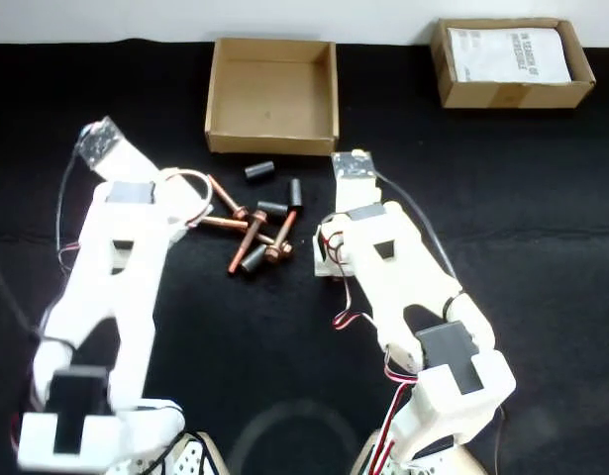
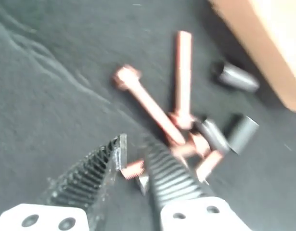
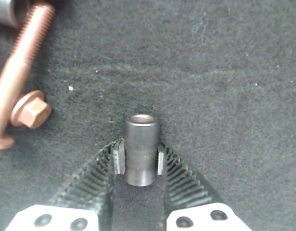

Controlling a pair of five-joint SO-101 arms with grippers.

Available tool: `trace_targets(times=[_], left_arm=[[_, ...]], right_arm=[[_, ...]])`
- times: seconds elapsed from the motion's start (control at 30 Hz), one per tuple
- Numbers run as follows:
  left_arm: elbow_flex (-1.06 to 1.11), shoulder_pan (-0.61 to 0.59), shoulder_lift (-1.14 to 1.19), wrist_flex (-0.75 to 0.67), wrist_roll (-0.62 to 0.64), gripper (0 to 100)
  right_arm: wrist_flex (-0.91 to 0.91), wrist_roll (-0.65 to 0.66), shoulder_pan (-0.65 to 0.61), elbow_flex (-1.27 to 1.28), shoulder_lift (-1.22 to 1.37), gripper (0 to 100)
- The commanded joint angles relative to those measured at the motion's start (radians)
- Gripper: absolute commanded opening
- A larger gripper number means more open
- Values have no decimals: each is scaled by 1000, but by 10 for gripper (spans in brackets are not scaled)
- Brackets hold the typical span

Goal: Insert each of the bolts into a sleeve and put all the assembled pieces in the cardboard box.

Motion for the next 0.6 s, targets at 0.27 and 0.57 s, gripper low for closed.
trace_targets(times=[0.27, 0.57], left_arm=[[183, 5, -21, -334, 9, 187], [179, -7, 96, -456, 9, 182]], right_arm=[[-16, 11, 12, -18, 5, 8], [-13, 29, 12, -15, 4, 8]])
